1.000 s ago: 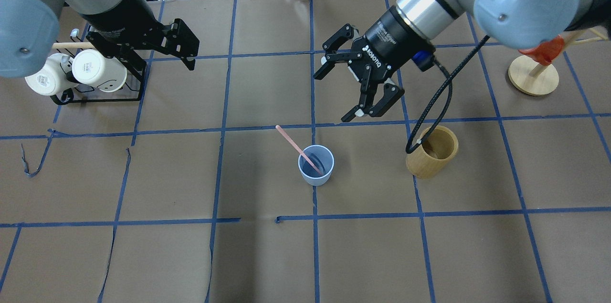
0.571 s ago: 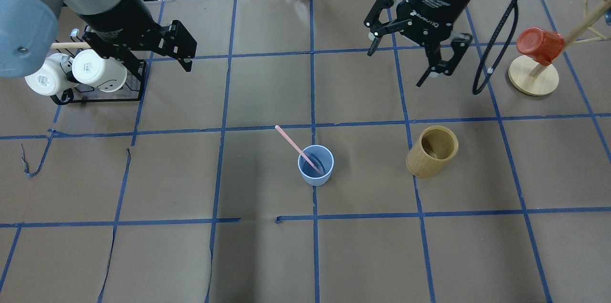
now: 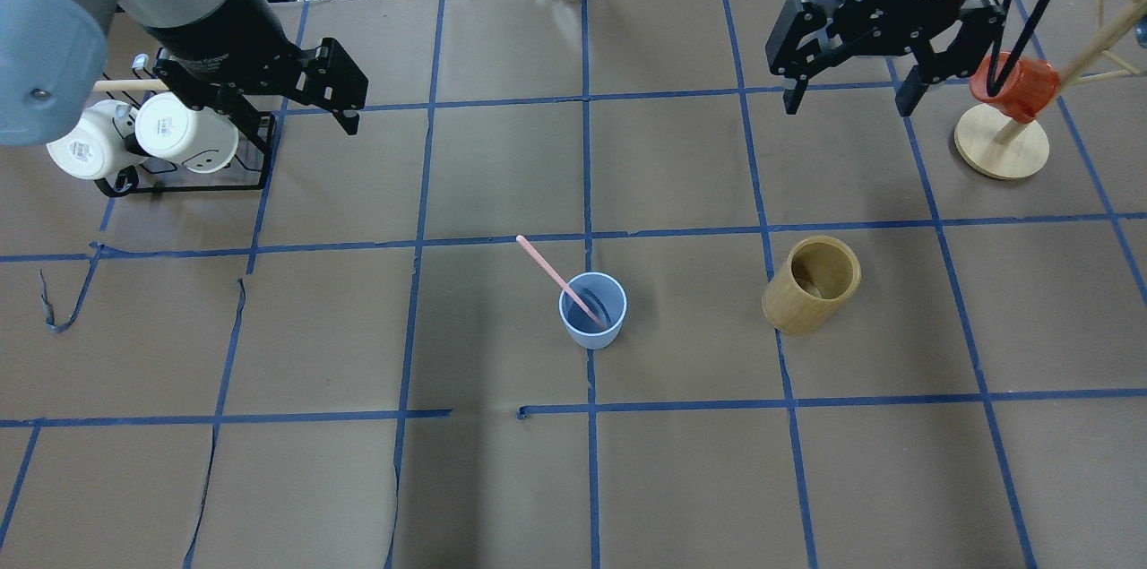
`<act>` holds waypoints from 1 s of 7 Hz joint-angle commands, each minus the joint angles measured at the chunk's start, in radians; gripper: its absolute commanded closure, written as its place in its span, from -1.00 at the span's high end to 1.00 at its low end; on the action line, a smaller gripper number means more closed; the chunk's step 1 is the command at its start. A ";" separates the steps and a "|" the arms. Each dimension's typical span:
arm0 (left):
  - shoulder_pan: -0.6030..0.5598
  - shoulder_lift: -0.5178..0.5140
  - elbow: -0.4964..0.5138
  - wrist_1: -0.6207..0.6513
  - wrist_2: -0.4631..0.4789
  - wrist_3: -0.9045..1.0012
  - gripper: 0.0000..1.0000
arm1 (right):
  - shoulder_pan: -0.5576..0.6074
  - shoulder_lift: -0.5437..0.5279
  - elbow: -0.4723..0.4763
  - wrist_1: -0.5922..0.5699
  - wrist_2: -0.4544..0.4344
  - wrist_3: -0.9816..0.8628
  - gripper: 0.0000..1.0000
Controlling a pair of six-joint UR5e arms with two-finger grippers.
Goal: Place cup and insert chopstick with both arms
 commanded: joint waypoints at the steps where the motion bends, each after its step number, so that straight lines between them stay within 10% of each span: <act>1: 0.000 0.000 0.003 0.002 0.000 0.000 1.00 | -0.048 0.002 0.003 -0.015 -0.012 -0.050 1.00; 7: 0.003 -0.001 -0.002 0.002 -0.002 0.002 1.00 | -0.046 -0.027 0.001 -0.005 -0.015 -0.037 1.00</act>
